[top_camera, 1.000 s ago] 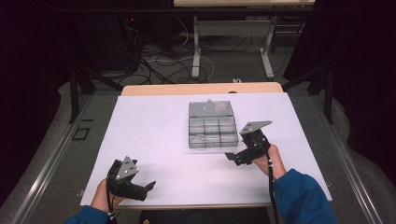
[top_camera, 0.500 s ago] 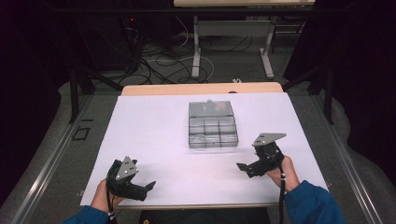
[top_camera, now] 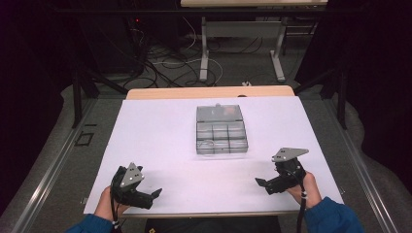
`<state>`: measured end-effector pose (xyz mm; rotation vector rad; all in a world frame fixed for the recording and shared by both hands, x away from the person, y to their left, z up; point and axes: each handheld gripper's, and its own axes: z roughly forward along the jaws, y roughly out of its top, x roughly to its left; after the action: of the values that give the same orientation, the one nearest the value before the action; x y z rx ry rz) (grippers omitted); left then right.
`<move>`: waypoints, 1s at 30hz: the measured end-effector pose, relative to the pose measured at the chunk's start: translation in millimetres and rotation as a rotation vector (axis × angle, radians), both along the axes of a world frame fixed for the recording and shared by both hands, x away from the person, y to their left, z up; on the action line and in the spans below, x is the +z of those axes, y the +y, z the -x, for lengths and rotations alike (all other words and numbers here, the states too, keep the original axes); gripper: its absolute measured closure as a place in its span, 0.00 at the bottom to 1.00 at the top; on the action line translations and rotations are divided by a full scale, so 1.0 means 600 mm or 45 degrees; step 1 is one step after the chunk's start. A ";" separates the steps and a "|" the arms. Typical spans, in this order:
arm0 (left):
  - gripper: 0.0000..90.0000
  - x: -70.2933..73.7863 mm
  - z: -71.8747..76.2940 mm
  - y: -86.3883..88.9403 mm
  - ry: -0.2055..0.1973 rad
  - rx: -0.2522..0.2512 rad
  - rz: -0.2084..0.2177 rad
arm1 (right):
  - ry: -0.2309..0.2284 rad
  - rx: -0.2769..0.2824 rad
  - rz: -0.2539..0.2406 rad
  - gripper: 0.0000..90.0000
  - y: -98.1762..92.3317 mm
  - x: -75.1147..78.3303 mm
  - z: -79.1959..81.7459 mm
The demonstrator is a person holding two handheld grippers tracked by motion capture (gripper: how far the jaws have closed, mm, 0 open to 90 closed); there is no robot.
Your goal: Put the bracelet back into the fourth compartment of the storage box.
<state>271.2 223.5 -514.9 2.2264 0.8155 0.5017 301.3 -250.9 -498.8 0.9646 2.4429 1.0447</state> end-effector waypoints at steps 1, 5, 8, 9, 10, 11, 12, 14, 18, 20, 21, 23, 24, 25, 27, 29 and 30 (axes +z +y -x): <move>0.00 0.000 0.000 0.000 0.000 0.000 0.001 | 0.013 -0.009 -0.002 0.00 -0.002 0.000 0.004; 0.00 0.000 0.000 0.000 -0.001 0.000 0.000 | 0.005 -0.014 0.000 0.00 -0.009 -0.003 0.012; 0.00 0.000 0.000 0.000 -0.001 0.000 0.000 | 0.008 -0.021 0.012 0.00 -0.013 -0.004 0.020; 0.00 0.000 0.000 0.000 0.000 0.000 -0.001 | 0.002 -0.009 0.012 0.00 -0.015 -0.004 0.021; 0.00 0.000 0.000 0.000 0.000 -0.001 -0.002 | 0.009 -0.020 0.006 0.00 -0.016 -0.005 0.024; 0.00 0.000 0.000 0.000 0.000 -0.001 -0.002 | 0.001 -0.024 -0.002 0.00 -0.018 -0.006 0.026; 0.00 0.000 0.000 0.000 -0.001 0.000 -0.001 | 0.016 -0.019 0.012 0.00 -0.020 -0.005 0.028; 0.00 0.000 0.000 0.000 0.000 0.001 0.000 | 0.007 -0.023 0.011 0.00 -0.023 -0.007 0.032; 0.00 0.000 0.000 0.000 0.000 0.002 0.000 | 0.016 -0.028 0.018 0.00 -0.030 -0.009 0.039; 0.00 0.000 0.000 0.000 0.000 0.002 -0.001 | -0.002 -0.035 0.003 0.00 -0.032 -0.013 0.042; 0.00 0.000 0.000 0.000 0.001 0.002 0.001 | 0.014 -0.042 0.009 0.00 -0.034 -0.012 0.046; 0.00 0.000 0.000 0.000 0.000 0.002 -0.001 | 0.000 -0.048 0.007 0.00 -0.037 -0.014 0.049; 0.00 0.000 0.000 0.000 0.000 0.001 -0.002 | 0.007 -0.046 0.001 0.00 -0.039 -0.014 0.051; 0.00 0.000 0.000 0.000 0.004 0.000 -0.004 | -0.005 -0.052 -0.004 0.00 -0.039 -0.016 0.053; 0.00 0.001 0.000 0.000 0.005 0.001 -0.004 | -0.001 -0.053 0.003 0.00 -0.042 -0.016 0.057; 0.00 0.001 0.000 0.000 0.005 0.001 -0.005 | -0.003 -0.059 0.000 0.00 -0.043 -0.016 0.059; 0.00 0.001 0.000 0.000 0.005 0.001 -0.005 | -0.006 -0.057 0.002 0.00 -0.044 -0.017 0.059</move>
<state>271.2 223.5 -514.6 2.2317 0.8179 0.5000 265.7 -277.5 -508.9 1.0102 2.4068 1.0290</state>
